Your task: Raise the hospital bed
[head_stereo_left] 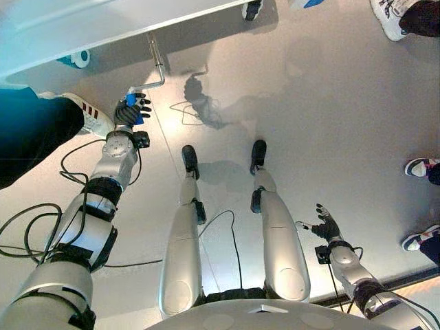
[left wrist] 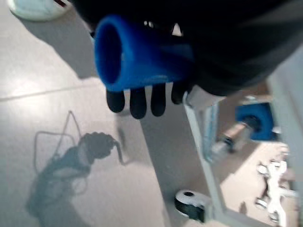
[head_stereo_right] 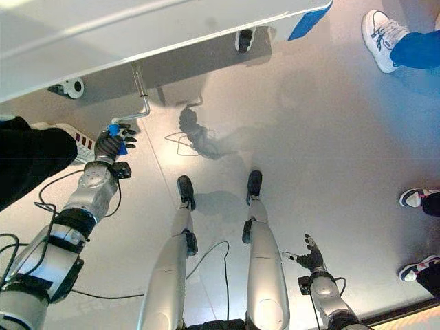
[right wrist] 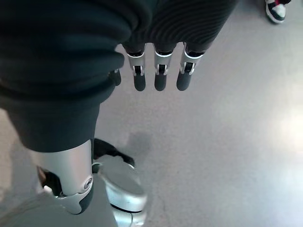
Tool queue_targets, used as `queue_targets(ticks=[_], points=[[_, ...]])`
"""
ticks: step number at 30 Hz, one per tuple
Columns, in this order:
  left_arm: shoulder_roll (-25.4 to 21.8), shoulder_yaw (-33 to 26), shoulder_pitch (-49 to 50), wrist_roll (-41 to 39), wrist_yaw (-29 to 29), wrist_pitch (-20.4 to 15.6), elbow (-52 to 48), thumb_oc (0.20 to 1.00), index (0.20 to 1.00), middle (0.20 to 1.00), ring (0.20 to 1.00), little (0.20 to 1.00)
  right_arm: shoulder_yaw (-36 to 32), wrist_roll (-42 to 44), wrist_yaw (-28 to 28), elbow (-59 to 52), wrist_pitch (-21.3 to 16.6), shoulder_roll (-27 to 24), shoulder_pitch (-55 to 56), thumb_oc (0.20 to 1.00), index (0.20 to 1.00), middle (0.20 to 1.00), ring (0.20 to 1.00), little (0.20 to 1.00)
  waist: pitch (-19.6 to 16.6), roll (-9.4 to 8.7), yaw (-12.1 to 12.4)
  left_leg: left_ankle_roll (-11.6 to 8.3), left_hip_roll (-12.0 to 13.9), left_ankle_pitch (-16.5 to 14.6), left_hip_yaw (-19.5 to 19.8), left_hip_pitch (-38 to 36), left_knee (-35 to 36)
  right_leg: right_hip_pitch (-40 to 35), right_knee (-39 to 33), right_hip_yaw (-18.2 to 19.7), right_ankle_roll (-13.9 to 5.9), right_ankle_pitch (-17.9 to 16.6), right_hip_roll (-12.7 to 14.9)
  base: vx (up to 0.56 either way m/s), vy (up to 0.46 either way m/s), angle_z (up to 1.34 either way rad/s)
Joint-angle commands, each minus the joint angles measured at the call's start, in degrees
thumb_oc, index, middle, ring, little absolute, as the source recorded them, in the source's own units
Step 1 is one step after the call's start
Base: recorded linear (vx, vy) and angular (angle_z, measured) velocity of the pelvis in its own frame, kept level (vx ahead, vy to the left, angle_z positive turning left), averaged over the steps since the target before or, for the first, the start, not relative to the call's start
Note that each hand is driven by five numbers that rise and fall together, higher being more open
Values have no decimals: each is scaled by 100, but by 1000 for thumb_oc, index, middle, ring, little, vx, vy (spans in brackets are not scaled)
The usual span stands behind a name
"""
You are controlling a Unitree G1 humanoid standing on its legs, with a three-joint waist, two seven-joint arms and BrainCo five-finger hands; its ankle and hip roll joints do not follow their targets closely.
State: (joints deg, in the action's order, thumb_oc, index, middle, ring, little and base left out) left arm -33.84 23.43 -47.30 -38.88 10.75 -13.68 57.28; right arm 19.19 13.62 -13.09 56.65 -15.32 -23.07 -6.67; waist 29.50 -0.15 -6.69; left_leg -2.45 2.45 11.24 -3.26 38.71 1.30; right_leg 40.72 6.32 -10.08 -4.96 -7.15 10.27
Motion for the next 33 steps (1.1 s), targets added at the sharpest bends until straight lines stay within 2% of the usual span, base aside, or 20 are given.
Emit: queue_targets(ticks=[1,13,29,33], points=[[-564,-422,-265,297,203,-23,497,200,200,200,200,200,58,168,-104,36,16,-122,198,1000,1000,1000,1000,1000,29,-351,152,-88,-54,-223,-267,116,-465,60,284,207,-554,-64,318,29,40,6],[-456,-238,-734,604,358,67,1051,200,200,200,200,200,320,217,-178,-273,-88,-95,71,1000,1000,1000,1000,1000,29,-450,73,-59,-85,-230,-350,560,-450,478,174,287,-593,-146,330,18,25,0],[-119,-7,-1141,1021,566,126,1227,200,200,200,200,200,484,90,-322,-1061,-222,-286,131,1000,1000,1000,1000,1000,29,-356,-209,-107,17,-157,-695,841,-377,1103,169,689,-586,-266,207,-5,1,-11],[-37,20,-1234,1147,620,119,1245,200,200,200,200,200,505,33,-344,-1351,-272,-395,153,1000,1000,1000,1000,1000,29,-330,-359,-113,85,-153,-893,838,-374,1295,183,903,-569,-326,107,-30,9,-19]])
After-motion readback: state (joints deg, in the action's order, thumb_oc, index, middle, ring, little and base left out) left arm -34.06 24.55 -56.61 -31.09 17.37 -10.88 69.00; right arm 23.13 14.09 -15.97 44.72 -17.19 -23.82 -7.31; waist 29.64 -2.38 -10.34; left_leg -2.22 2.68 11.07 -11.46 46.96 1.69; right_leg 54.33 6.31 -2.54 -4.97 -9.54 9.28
